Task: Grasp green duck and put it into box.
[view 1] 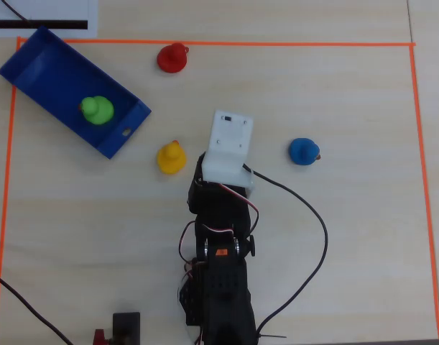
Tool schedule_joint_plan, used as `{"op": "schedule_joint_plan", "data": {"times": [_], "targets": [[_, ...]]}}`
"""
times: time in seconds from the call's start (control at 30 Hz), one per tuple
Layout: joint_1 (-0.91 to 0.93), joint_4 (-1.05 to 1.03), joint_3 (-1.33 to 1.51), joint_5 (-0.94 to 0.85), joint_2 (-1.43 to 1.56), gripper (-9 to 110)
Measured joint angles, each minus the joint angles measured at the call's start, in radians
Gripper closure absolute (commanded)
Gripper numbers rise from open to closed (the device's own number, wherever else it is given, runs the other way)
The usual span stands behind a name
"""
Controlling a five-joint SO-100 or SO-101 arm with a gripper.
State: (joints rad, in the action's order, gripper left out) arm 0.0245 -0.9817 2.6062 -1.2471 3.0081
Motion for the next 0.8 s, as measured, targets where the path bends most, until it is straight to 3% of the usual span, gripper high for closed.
{"op": "schedule_joint_plan", "data": {"times": [0.3, 0.5, 0.8], "targets": [[0.006, 0.043, 0.394, -0.026, 0.249, 101], [0.006, 0.026, 0.509, -0.029, 0.299, 101], [-0.021, -0.305, 0.509, -0.077, 0.307, 99]]}}
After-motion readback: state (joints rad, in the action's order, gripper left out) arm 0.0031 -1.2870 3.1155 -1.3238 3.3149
